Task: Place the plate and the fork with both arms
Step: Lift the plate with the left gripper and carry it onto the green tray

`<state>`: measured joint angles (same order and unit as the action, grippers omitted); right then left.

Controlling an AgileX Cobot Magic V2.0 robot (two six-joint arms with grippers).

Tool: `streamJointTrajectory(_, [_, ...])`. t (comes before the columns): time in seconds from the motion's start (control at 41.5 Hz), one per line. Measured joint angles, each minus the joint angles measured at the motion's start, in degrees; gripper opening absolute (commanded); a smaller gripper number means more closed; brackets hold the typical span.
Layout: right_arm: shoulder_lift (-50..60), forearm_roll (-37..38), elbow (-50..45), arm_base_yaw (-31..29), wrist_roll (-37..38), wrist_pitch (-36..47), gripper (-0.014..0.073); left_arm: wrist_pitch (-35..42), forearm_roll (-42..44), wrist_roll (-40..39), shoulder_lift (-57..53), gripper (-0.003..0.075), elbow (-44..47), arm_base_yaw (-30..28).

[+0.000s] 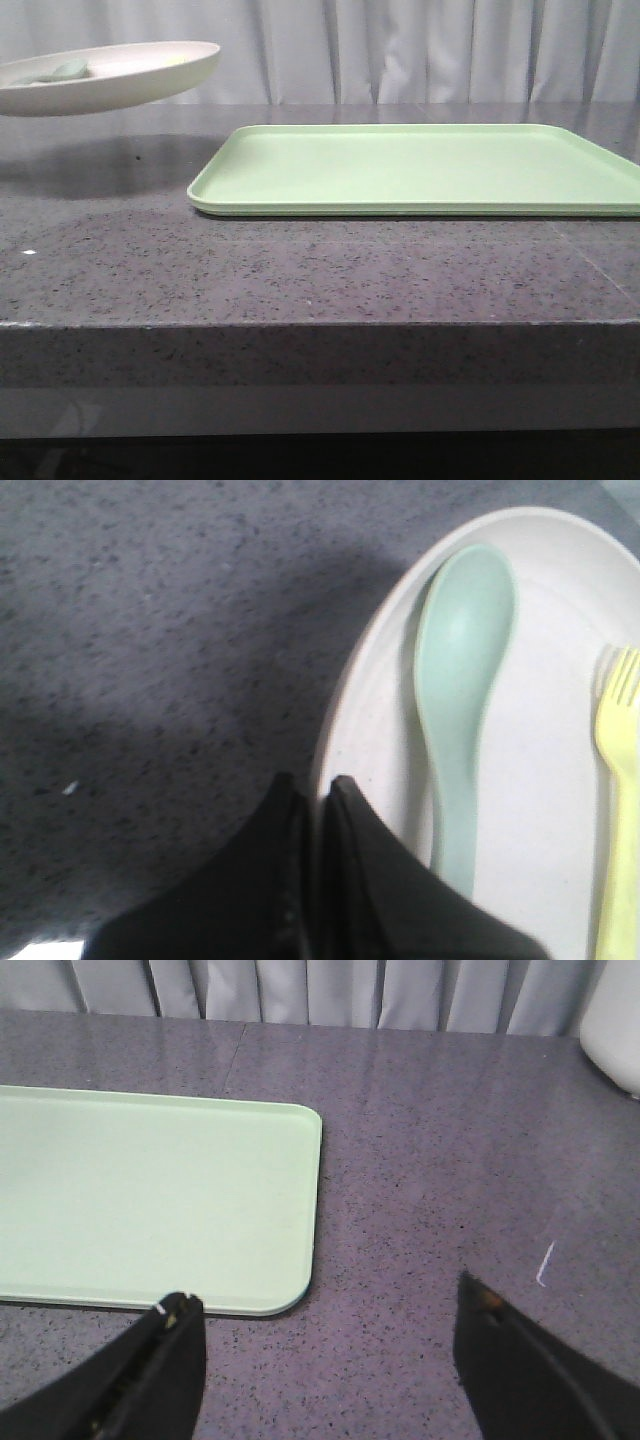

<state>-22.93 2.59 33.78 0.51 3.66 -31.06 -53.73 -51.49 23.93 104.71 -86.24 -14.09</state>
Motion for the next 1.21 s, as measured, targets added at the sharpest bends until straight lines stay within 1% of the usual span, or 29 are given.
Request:
streamJointTrajectory(0.096, [0.00,0.00,0.00,0.00,0.00,0.00,0.0541,1.34,3.07,-4.36,-0.13,-0.0020,-2.41,2.86])
streamJointTrajectory(0.265, [0.00,0.00,0.00,0.00,0.00,0.00,0.0541,5.62,10.67,-12.08,-0.13,-0.0020,-4.50,10.08])
streamJointTrajectory(0.507, [0.00,0.00,0.00,0.00,0.00,0.00,0.0541,13.49,11.82,-17.16,0.25,-0.0020,-4.77,21.65])
streamJointTrajectory(0.675, [0.00,0.00,0.00,0.00,0.00,0.00,0.0541,18.03,12.04,-20.36,2.46,-0.0020,-4.77,29.30])
streamJointTrajectory(0.772, [0.00,0.00,0.00,0.00,0.00,0.00,0.0541,20.47,14.18,-24.25,3.94,-0.0020,-4.77,33.02])
streamJointTrajectory(0.917, [0.00,0.00,0.00,0.00,0.00,0.00,0.0541,23.08,19.60,-31.23,6.07,-0.0020,-4.77,36.95])
streamJointTrajectory(1.013, [0.00,0.00,0.00,0.00,0.00,0.00,0.0541,23.91,22.26,-34.94,7.54,-0.0020,-4.77,38.30])
streamJointTrajectory(1.206, [0.00,0.00,0.00,0.00,0.00,0.00,0.0541,24.74,23.02,-36.53,9.12,-0.0020,-4.77,38.97])
